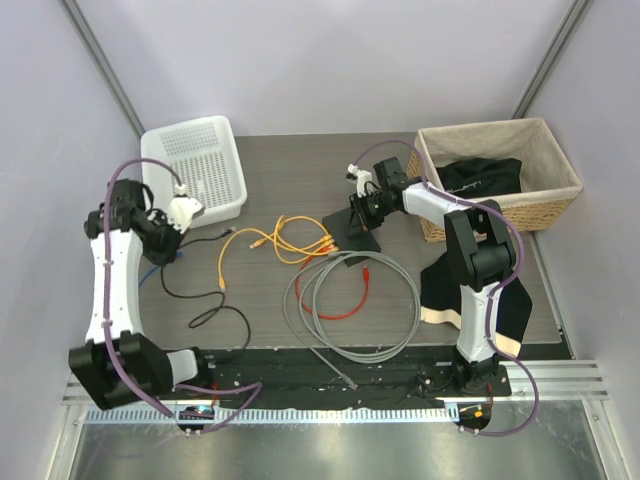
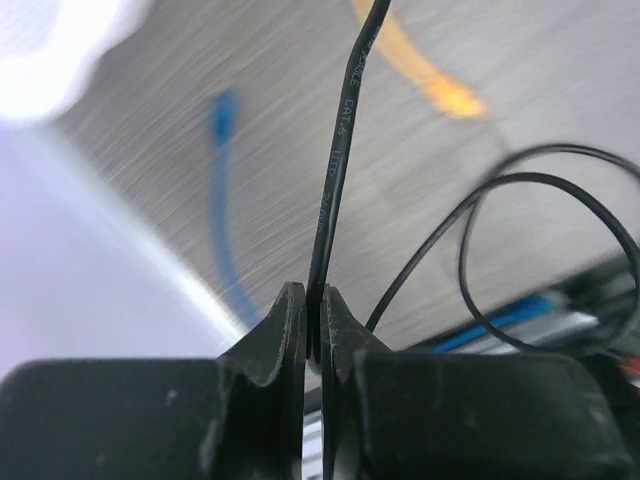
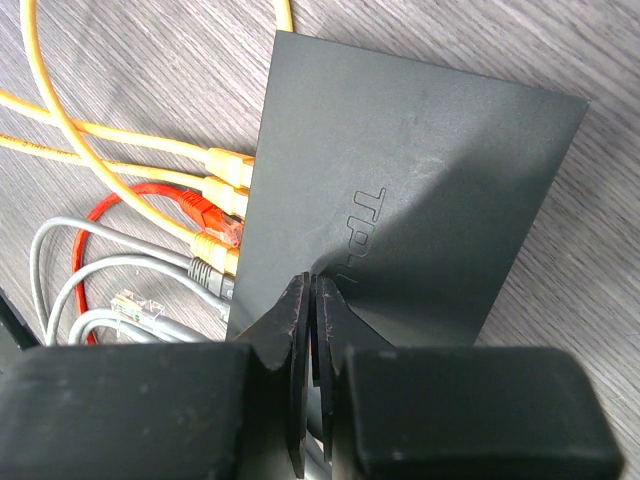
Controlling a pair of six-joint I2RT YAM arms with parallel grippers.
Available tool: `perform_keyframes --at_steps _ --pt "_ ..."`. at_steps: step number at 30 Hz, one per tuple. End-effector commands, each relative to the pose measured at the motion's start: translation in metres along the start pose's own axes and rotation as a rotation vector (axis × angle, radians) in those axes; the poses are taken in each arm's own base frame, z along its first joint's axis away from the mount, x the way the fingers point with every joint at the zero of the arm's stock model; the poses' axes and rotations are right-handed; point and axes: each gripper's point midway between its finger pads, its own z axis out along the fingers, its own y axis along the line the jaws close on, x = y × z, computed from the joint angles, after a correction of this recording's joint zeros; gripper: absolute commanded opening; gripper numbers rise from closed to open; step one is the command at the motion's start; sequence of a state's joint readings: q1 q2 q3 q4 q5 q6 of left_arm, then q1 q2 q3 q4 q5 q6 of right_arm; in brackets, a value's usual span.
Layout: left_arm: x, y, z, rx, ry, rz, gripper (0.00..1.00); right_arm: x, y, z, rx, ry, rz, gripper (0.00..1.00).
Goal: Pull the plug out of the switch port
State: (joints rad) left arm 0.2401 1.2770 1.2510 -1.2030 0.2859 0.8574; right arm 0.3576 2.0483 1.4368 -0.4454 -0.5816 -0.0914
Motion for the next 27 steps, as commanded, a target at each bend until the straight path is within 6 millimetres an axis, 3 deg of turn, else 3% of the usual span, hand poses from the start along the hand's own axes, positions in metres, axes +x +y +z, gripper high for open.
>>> perform_keyframes --at_steps 1,3,5,6,7,8,10,11,13,14,16,17,18,20,21,23,24,27 --pt "0.043 0.064 -0.009 -0.389 0.094 -0.03 0.0 0.058 -0.02 0.021 0.083 0.18 0.05 0.09" --pt "0.036 0.091 -0.022 -0.58 0.044 -0.005 0.0 0.057 -0.019 0.022 0.077 0.18 0.049 0.09" --pt "0.042 0.103 -0.036 -0.74 0.034 -0.024 0.0 0.058 -0.018 0.023 0.073 0.184 0.05 0.09" --pt "0.035 0.115 -0.046 -0.814 -0.003 -0.021 0.02 0.058 -0.018 0.023 0.074 0.185 0.052 0.09" --pt "0.035 0.117 -0.045 -0.82 0.0 -0.028 0.12 0.058 -0.016 0.024 0.07 0.186 0.05 0.09" --pt "0.031 0.119 -0.048 -0.821 -0.012 -0.035 0.43 0.059 -0.016 0.024 0.07 0.187 0.051 0.09" --pt "0.031 0.112 -0.041 -0.756 -0.012 -0.101 0.59 0.058 -0.015 0.024 0.07 0.188 0.046 0.09" --pt "0.011 0.109 -0.042 -0.691 -0.092 -0.106 0.63 0.058 -0.014 0.024 0.069 0.188 0.045 0.09" --pt "-0.005 0.077 -0.035 -0.499 -0.163 -0.106 0.67 0.057 -0.015 0.024 0.071 0.185 0.043 0.09" --pt "-0.037 0.048 -0.032 -0.334 -0.319 -0.082 0.71 0.058 -0.015 0.023 0.074 0.185 0.042 0.09" --pt "-0.069 0.01 -0.037 -0.166 -0.422 -0.064 0.74 0.058 -0.015 0.023 0.074 0.185 0.042 0.09" --pt "-0.084 -0.004 -0.033 -0.092 -0.449 -0.116 0.75 0.057 -0.014 0.023 0.075 0.184 0.043 0.1" --pt "-0.112 -0.033 -0.03 0.011 -0.479 -0.064 0.75 0.059 -0.015 0.023 0.076 0.188 0.045 0.09" --pt "-0.137 -0.067 -0.021 0.14 -0.476 -0.02 0.75 0.059 -0.015 0.024 0.073 0.189 0.046 0.09" --pt "-0.153 -0.097 -0.005 0.265 -0.445 -0.015 0.75 0.059 -0.014 0.023 0.074 0.189 0.046 0.1" --pt "-0.186 -0.113 -0.001 0.343 -0.481 -0.007 0.75 0.059 -0.014 0.022 0.074 0.188 0.045 0.1" --pt "-0.199 -0.127 0.013 0.408 -0.457 -0.043 0.75 0.058 -0.013 0.021 0.078 0.186 0.042 0.1" --pt "-0.242 -0.144 0.025 0.513 -0.477 -0.137 0.76 0.06 -0.014 0.016 0.096 0.182 0.04 0.1"
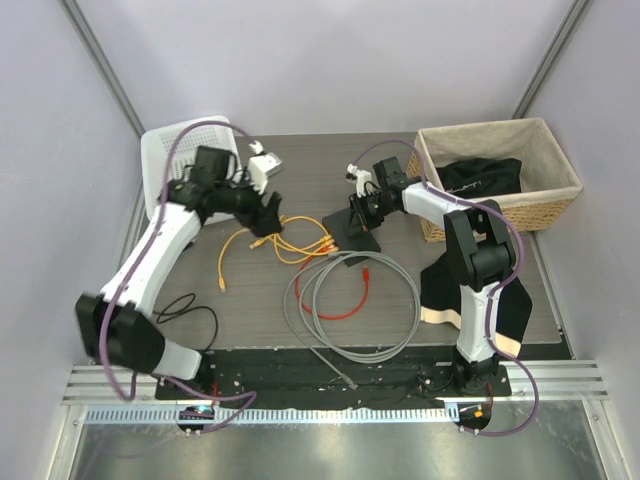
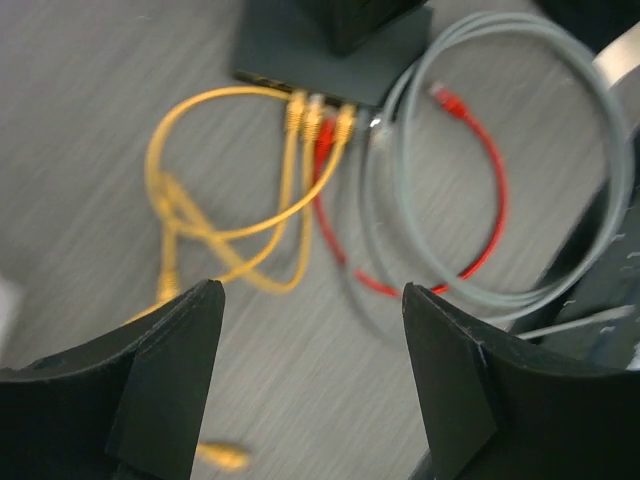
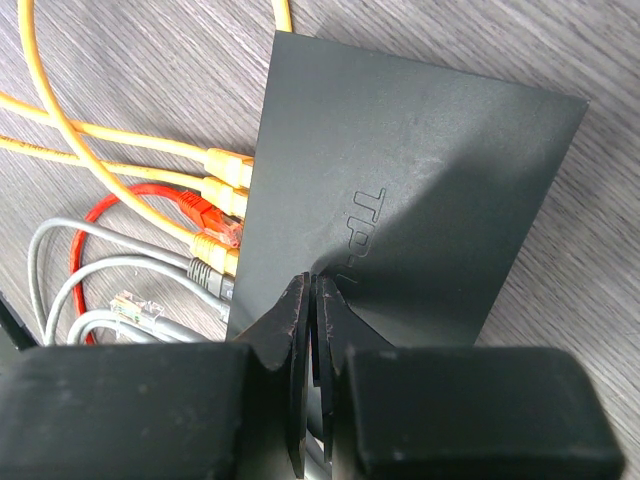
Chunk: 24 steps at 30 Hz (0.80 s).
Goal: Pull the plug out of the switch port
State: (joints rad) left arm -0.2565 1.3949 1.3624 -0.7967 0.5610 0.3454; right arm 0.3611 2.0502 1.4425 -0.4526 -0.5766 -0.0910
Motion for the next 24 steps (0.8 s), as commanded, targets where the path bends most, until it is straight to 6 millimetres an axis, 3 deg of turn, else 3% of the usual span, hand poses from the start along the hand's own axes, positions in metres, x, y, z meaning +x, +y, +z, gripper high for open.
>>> perform_keyframes --at_steps 1,2,6,11,14,24 --pt "-0.031 -0.023 0.061 0.209 -0.022 -0.285 0.77 0.06 -0.013 0.013 0.096 0.175 0.036 0.1" --pt "-0.046 -0.019 0.069 0.213 -0.051 -0.273 0.76 0.063 -0.013 0.012 0.098 0.18 0.03 0.1" --pt "-0.041 -0.011 0.125 0.254 -0.004 -0.399 0.76 0.053 -0.009 -0.002 0.109 0.144 0.011 0.09" --pt "-0.013 -0.002 0.175 0.313 0.076 -0.52 0.74 0.03 0.002 -0.023 0.103 0.062 -0.001 0.08" --pt "0.0 -0.001 0.197 0.357 0.11 -0.573 0.74 0.036 0.004 -0.025 0.105 0.071 0.006 0.08" --pt "0.016 -0.001 0.226 0.434 0.149 -0.65 0.65 0.064 -0.009 -0.017 0.133 0.142 0.004 0.09"
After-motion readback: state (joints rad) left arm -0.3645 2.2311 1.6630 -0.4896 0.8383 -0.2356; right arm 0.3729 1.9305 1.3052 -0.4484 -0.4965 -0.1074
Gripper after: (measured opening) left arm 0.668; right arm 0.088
